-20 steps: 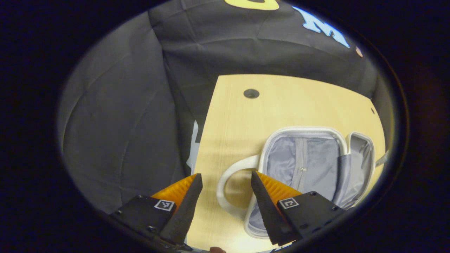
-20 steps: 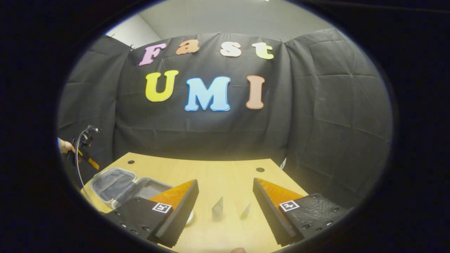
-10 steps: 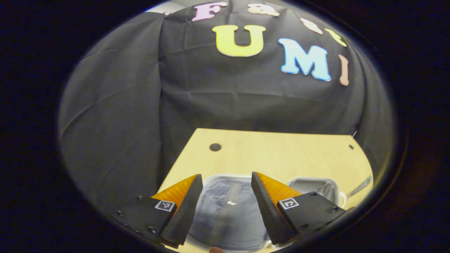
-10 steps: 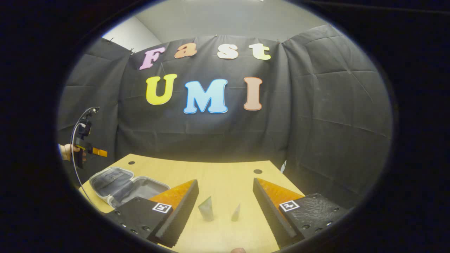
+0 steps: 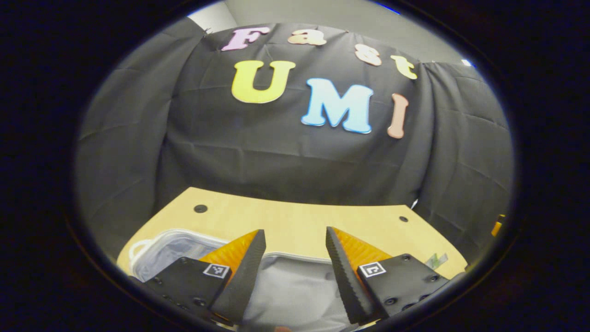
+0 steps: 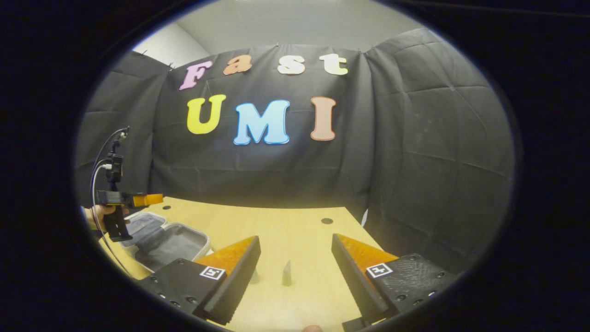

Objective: First open the suitcase, pack the skin care products into it, and then close the suitcase.

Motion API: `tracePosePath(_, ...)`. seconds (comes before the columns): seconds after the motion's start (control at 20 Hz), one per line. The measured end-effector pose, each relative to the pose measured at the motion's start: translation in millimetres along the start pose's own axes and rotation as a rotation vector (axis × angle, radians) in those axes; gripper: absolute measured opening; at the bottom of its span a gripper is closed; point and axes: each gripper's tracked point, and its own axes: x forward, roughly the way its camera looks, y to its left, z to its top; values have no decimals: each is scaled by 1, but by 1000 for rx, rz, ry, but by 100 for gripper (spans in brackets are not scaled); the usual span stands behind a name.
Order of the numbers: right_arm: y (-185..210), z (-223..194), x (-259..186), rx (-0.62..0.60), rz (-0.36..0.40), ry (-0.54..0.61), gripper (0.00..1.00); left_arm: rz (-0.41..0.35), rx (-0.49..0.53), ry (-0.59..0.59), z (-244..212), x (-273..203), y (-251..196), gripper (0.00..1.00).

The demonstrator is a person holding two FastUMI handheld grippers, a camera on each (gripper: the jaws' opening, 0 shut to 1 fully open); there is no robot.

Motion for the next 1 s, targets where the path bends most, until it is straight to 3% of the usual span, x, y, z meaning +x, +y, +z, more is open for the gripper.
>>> tracePosePath(0.35,-32,-8,3,21,-17,14,94,-190,104,-31,-41,9,-171,87)
tracePosePath(0.6,-46,-15,8,24,-6,30,95,-304,159,-42,-72,17,-262,86)
tracePosePath(0.8,-55,-18,12,12,8,36,95,-325,211,-32,-113,29,-298,87)
tracePosePath(1.0,-62,-27,15,-9,21,49,94,-312,175,26,-165,47,-302,87)
